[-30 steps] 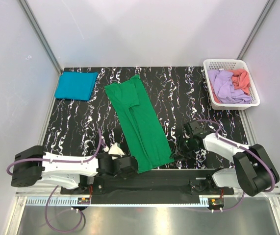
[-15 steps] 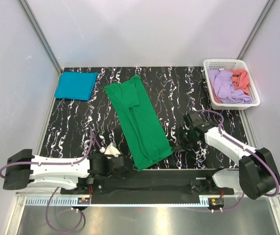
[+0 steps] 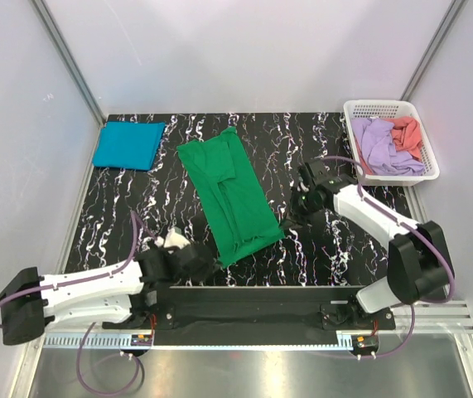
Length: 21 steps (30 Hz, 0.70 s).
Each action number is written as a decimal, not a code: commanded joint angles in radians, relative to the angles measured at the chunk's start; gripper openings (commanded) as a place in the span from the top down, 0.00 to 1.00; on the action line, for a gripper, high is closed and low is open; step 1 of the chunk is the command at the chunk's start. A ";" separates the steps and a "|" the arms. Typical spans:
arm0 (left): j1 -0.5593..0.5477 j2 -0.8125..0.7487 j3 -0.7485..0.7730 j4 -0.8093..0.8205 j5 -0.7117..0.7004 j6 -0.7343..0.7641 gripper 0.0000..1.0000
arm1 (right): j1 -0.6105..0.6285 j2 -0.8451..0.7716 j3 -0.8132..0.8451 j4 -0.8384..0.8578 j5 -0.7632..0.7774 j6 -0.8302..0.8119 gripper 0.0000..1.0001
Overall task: Fold and stack the t-shirts
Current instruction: Fold the tshirt
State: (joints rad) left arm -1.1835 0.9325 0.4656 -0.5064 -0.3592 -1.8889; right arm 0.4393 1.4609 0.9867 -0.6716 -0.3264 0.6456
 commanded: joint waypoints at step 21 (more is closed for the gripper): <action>0.748 0.376 0.412 0.082 0.322 0.786 1.00 | -0.040 0.619 0.897 -0.243 0.153 -0.164 1.00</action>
State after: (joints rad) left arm -0.4824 1.2610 0.8097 -0.4484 -0.0937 -1.2190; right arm 0.4324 2.0239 1.7775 -0.8639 -0.2188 0.5140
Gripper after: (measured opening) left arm 0.012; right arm 0.014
